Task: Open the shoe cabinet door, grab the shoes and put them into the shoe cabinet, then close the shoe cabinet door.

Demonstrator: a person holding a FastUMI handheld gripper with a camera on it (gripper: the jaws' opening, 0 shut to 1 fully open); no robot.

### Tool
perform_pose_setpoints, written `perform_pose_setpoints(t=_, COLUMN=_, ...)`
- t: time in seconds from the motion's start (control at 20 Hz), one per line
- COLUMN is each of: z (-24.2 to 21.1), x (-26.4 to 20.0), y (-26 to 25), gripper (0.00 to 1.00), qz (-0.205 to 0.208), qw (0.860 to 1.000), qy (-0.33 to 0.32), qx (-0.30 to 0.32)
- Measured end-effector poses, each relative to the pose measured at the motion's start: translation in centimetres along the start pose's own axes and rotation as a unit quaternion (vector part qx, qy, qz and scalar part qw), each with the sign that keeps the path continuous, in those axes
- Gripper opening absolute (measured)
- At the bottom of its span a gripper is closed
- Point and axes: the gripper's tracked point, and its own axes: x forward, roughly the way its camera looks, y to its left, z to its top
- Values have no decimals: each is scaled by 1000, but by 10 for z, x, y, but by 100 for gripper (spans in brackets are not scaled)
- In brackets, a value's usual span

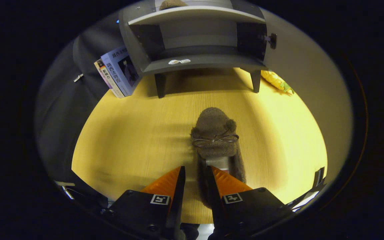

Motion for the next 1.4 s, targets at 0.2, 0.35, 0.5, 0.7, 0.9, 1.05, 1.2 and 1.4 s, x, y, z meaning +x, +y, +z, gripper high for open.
perform_pose_setpoints(t=0.2, z=7, x=26, y=-2, gripper=44, qz=-7, qw=1000, qy=-9, qx=-2)
perform_pose_setpoints(t=0.35, z=21, x=45, y=4, gripper=44, qz=-2, qw=1000, qy=-27, qx=2)
perform_pose_setpoints(t=0.5, z=36, x=58, y=3, gripper=44, qz=-7, qw=999, qy=-50, qx=7)
perform_pose_setpoints(t=0.7, z=46, x=70, y=2, gripper=43, qz=0, qw=998, qy=-65, qx=7)
perform_pose_setpoints(t=0.9, z=48, x=73, y=-9, gripper=17, qz=-18, qw=998, qy=-60, qx=13)
perform_pose_setpoints(t=1.05, z=45, x=71, y=-9, gripper=17, qz=-21, qw=998, qy=-50, qx=-3)
perform_pose_setpoints(t=1.2, z=44, x=65, y=-13, gripper=5, qz=-24, qw=999, qy=-44, qx=2)
perform_pose_setpoints(t=1.4, z=45, x=37, y=-16, gripper=5, qz=-20, qw=998, qy=-53, qx=4)
